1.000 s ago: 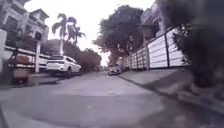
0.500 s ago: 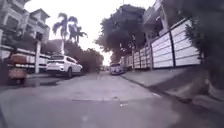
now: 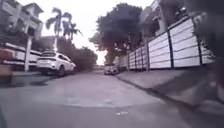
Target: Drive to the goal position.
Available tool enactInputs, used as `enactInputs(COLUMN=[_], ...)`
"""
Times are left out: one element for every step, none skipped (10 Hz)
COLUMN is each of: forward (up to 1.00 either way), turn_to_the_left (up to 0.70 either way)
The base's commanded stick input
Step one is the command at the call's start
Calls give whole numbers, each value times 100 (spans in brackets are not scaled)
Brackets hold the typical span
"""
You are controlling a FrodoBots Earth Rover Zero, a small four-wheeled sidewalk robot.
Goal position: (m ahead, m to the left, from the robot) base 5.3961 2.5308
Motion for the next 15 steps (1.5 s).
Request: enactInputs(forward=[70,70,70,70,70,70,70,70,70,70,70,70,70,70,70], turn_to_the_left=[0,0,0,0,0,0,0,0,0,0,0,0,0,0,0])
